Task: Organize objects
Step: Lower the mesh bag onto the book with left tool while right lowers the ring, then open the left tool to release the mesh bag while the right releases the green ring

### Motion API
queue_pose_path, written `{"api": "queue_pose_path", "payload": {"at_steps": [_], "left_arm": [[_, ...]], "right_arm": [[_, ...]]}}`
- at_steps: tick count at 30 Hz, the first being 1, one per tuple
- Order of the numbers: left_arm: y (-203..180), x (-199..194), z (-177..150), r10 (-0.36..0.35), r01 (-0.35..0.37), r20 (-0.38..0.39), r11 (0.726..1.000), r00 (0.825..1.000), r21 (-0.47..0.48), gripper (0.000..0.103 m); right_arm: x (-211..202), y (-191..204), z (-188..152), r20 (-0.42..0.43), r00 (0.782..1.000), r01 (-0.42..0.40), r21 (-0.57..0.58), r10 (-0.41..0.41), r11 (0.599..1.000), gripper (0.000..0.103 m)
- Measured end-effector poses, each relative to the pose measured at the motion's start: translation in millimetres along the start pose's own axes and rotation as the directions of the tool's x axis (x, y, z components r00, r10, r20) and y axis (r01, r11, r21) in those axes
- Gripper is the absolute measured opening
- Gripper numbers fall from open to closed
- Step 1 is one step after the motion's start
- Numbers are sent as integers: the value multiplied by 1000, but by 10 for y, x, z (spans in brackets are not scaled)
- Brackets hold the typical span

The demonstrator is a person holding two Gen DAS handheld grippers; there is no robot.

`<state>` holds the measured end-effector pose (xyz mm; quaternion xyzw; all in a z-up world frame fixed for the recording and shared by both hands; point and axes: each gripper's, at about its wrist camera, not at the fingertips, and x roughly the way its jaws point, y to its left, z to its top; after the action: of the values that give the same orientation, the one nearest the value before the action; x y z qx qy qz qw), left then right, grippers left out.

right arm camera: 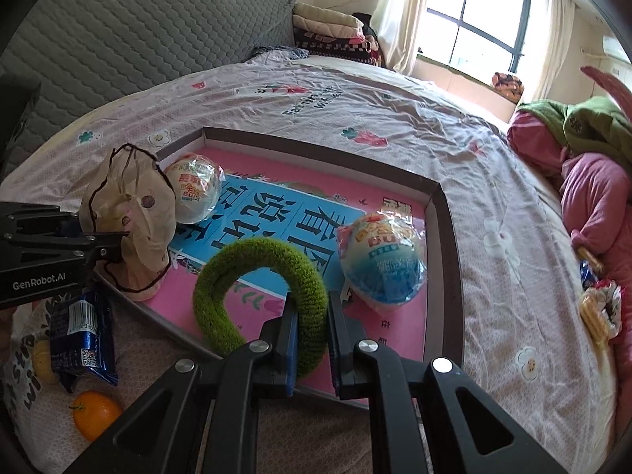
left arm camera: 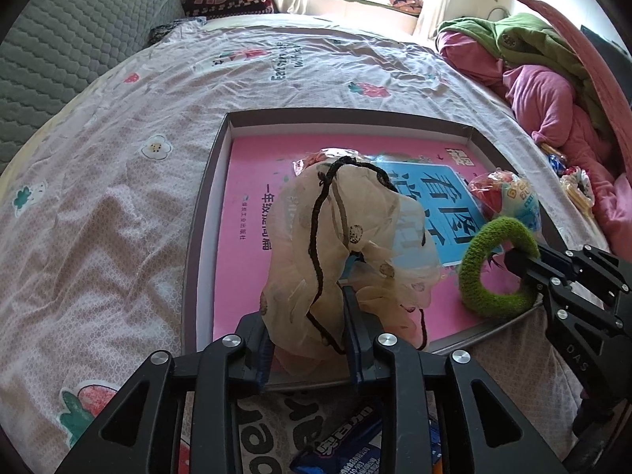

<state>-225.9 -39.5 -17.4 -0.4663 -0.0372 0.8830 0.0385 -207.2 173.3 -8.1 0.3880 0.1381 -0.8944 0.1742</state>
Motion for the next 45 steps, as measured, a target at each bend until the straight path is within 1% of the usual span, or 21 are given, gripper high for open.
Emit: {"api": "queue_pose_path", "payload": {"at_steps": [4, 7, 10, 13, 15, 16, 26, 31, 43, 45], "left_arm": [[34, 13, 8, 2, -2, -7, 1000, 1000, -7, 33], [31, 11, 8, 10, -10, -10, 1000, 1000, -5, 36], [46, 10, 16, 1, -1, -18, 1000, 1000, -11, 40], [57, 0, 25, 6, -6, -19, 1000, 1000, -11, 44], [69, -3, 33, 6, -6, -22, 1000, 1000, -14, 50], [70, -6, 35, 0, 0, -22, 1000, 1000, -15, 51], [80, -20, 36, 2, -2, -18, 1000, 1000, -16, 53], [99, -53, 55, 1, -1, -13, 1000, 1000, -19, 57], [69, -234, 84, -16, 16, 21, 1000, 1000, -7, 58], [71, -257, 89, -15, 16, 23, 1000, 1000, -8, 61]], "right_arm": [[4, -47, -3, -18, 1000, -10, 29, 11, 1000, 14], [-10, -80, -12, -31, 999, -12, 50, 14, 999, 15], [-17, -93, -16, -38, 999, -13, 61, 15, 998, 15], [-21, -104, -18, -44, 999, -9, 66, 12, 998, 16], [-20, -113, -18, -49, 999, 1, 72, 2, 997, 17], [-20, -115, -17, -50, 999, 2, 74, 1, 997, 18], [-19, -185, -15, -63, 998, 24, 89, -18, 996, 18], [-36, -204, -19, -66, 997, 37, 98, -30, 995, 18], [-154, -232, 16, -26, 999, 37, 111, -35, 993, 18], [-160, -234, 18, -24, 999, 37, 111, -34, 993, 18]]}}
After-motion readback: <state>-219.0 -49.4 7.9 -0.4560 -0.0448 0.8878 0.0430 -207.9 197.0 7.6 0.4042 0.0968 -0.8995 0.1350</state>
